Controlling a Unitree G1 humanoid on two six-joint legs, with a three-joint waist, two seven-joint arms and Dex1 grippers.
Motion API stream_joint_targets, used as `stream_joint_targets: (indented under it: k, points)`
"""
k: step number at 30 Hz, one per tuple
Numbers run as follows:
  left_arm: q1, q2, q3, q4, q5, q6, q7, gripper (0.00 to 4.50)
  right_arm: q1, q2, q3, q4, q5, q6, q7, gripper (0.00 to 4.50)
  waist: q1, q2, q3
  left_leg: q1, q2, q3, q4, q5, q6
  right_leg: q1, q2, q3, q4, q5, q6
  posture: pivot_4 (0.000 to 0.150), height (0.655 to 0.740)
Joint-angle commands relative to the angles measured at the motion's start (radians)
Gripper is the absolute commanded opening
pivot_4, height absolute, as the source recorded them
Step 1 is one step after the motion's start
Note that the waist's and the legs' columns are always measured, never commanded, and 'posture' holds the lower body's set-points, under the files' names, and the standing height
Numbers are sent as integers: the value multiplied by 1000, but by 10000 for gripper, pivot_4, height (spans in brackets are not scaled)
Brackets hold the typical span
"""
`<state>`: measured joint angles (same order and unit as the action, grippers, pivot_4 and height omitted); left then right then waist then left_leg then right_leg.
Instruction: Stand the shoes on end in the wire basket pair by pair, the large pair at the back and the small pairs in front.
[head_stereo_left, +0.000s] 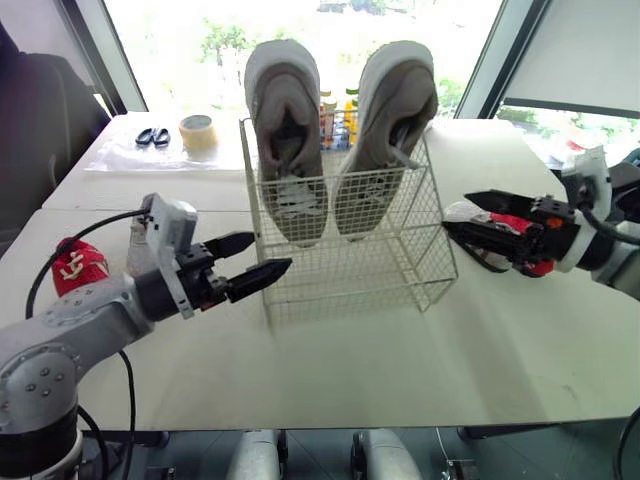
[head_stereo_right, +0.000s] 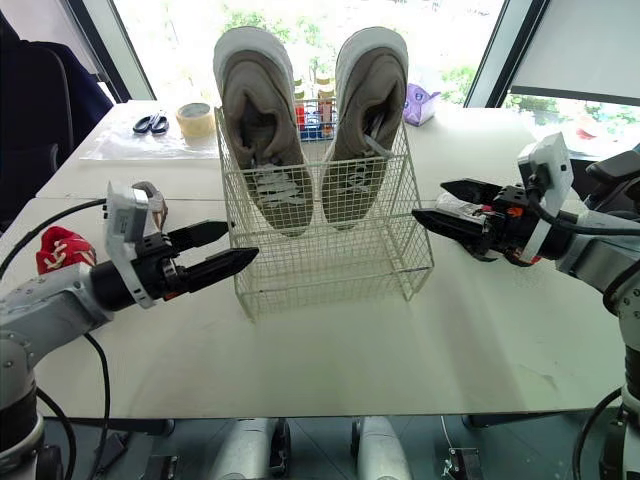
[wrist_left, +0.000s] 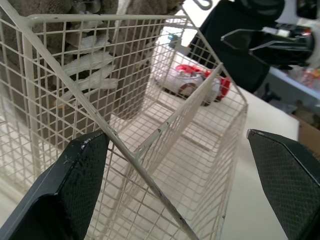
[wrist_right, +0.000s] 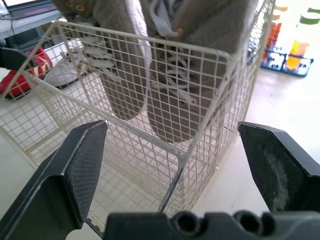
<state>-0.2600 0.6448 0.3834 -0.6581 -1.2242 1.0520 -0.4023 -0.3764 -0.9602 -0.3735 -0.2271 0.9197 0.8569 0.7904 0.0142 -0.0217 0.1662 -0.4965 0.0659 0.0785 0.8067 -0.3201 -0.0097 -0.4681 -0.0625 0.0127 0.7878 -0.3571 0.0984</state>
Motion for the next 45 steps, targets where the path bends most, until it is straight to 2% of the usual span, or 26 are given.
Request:
stream_joint_targets:
  k: [1,4,9,16,24,28,34,39,42,45]
  points:
    - [22,3,-37,-60,-44,-40,9,44745,9,5,-73,30,-40,-37,-41,45000,0,0,0,0,0,0,0,0,0,0,0,0,0,0,0,1500,6609]
    - [35,3,-77,-83,-76,-53,18,44745,58,20,-135,41,-62,-49,-81,45000,1,0,0,0,0,0,0,0,0,0,0,0,0,0,0,1500,6609]
    - [32,4,-167,-103,-95,-72,8,44745,251,68,-296,14,-140,-111,-144,45000,23,1,0,0,-1,0,0,-1,2,2,0,0,-3,0,0,1500,6609]
    - [5,53,-157,-46,-56,-119,16,44745,276,109,-261,15,-179,-149,-165,45000,22,4,-2,2,-1,2,1,-1,2,2,1,2,-2,0,0,1500,6609]
    - [-66,72,-176,40,172,-216,30,44745,244,151,-201,-7,-146,-125,-161,45000,24,5,-2,1,-1,2,1,-1,2,1,2,2,-1,0,0,1500,6609]
    - [-82,80,-158,65,203,-229,1,44745,219,146,-181,-33,-115,-96,-152,45000,22,5,-2,1,-1,2,1,-1,2,1,2,2,-1,0,0,1500,6609]
    - [-55,160,-103,65,108,-165,-96,44745,202,144,-169,-41,-112,-80,-156,45000,20,5,-2,0,0,2,1,-1,2,0,2,2,-1,0,0,1500,6609]
    - [46,291,43,127,85,-128,-201,44745,195,147,-164,-46,-103,-71,-150,45000,9,5,-1,0,1,2,0,-1,2,-2,2,2,-1,0,0,1500,6609]
    - [42,319,82,181,95,-141,-227,44745,185,148,-148,-33,-108,-77,-138,45000,2,5,-1,0,1,1,0,-1,2,-1,2,1,-1,0,-1,1500,6609]
    - [24,331,125,205,17,-106,-235,44745,173,143,-146,1,-127,-86,-137,45000,-3,5,-1,0,0,2,0,-1,2,-2,1,2,-1,-1,-1,1500,6609]
